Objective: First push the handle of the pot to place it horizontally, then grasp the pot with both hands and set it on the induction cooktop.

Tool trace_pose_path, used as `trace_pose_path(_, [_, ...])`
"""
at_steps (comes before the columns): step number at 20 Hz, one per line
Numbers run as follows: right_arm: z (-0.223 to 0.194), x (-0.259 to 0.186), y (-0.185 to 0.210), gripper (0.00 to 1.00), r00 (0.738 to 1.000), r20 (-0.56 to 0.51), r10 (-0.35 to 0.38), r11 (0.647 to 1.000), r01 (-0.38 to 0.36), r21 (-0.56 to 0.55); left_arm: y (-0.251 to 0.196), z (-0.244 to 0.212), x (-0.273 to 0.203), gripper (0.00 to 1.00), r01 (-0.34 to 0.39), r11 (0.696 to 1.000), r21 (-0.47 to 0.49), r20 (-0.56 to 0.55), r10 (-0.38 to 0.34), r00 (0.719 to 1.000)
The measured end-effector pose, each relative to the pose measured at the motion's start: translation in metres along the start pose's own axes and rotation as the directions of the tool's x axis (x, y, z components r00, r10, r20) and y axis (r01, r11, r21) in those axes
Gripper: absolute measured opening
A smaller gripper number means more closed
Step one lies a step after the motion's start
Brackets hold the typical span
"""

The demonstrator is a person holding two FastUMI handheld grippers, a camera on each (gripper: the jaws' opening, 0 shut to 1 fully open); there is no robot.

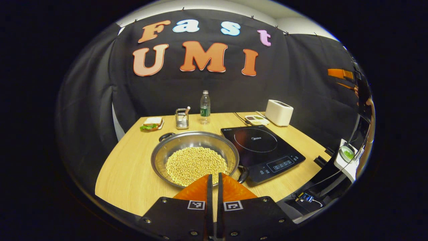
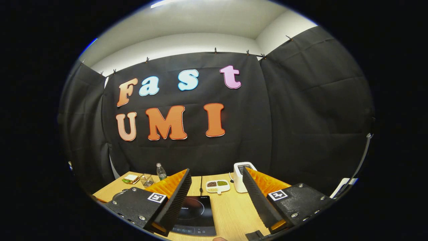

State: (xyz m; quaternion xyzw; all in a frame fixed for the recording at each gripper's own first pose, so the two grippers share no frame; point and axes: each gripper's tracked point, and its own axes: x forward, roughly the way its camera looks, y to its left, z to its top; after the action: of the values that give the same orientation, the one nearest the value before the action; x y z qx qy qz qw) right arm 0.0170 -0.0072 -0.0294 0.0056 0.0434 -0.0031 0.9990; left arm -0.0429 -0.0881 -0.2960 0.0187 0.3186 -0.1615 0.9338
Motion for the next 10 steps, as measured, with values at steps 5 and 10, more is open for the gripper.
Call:
trace_pose_path(5, [-0.007,0.002,0.001,0.95,1.000,-0.013,0.005,1.000,-0.005,0.003,-0.008,-0.041,0.017,0.05,0.020,1.000,0.000,-0.105,-0.020,0.994])
trace_pose_path(10, [-0.013,0.003,-0.001,0.95,0.999,-0.032,0.004,1.000,-0.004,0.003,-0.022,-0.073,0.034,0.05,0.049,0.998,-0.030,-0.178,-0.054,0.982])
